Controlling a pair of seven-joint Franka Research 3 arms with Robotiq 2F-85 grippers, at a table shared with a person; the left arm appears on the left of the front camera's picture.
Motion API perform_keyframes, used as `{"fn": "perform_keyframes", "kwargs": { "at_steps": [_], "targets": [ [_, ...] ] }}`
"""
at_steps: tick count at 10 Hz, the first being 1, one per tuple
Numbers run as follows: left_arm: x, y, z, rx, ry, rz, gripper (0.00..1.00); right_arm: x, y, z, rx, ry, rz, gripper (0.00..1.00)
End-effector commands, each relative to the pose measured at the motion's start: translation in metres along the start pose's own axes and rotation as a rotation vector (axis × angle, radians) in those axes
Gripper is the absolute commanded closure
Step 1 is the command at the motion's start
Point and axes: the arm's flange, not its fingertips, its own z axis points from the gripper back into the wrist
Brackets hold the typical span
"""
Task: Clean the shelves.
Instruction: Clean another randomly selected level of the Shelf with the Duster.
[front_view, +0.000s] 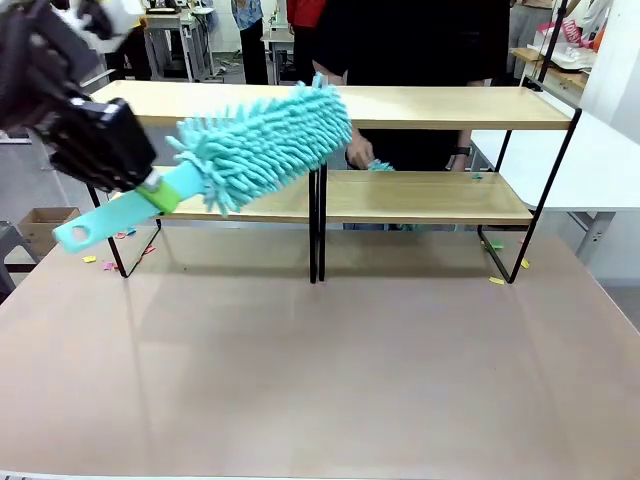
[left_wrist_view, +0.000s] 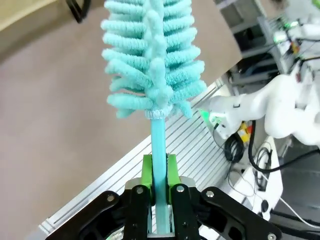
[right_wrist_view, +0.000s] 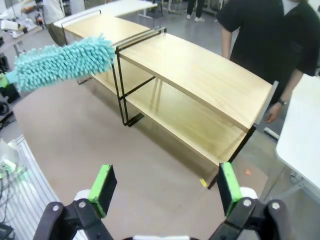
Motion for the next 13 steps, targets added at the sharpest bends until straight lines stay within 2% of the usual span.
{"fn": "perform_keyframes", "kwargs": {
  "at_steps": [1,2,4,5,11,13],
  "targets": [
    [-0.029,0.015,0.013,-0.036,-0.173,0.031,0.87,0.000,0.000,-0.001,0.007,-0.004,0.002,0.00],
    [-0.036,0.018,0.019,-0.028,-0.222,0.057,0.87,0.000,0.000,-0.001,0.007,-0.004,0.002,0.00],
    [-0.031,0.025,0.019,0.007,-0.205,0.165,0.87,0.000,0.000,-0.001,0.007,-0.004,0.002,0.00],
    [-0.035,0.019,0.028,-0.009,-0.184,0.070,0.87,0.000,0.000,-0.001,0.007,-0.004,0.002,0.00],
    [-0.037,0.020,0.027,0.002,-0.183,0.090,0.87,0.000,0.000,-0.001,0.007,-0.004,0.002,0.00],
    [-0.021,0.010,-0.004,-0.033,0.007,-0.013,0.87,0.000,0.000,-0.001,0.007,-0.004,0.002,0.00]
  ]
}}
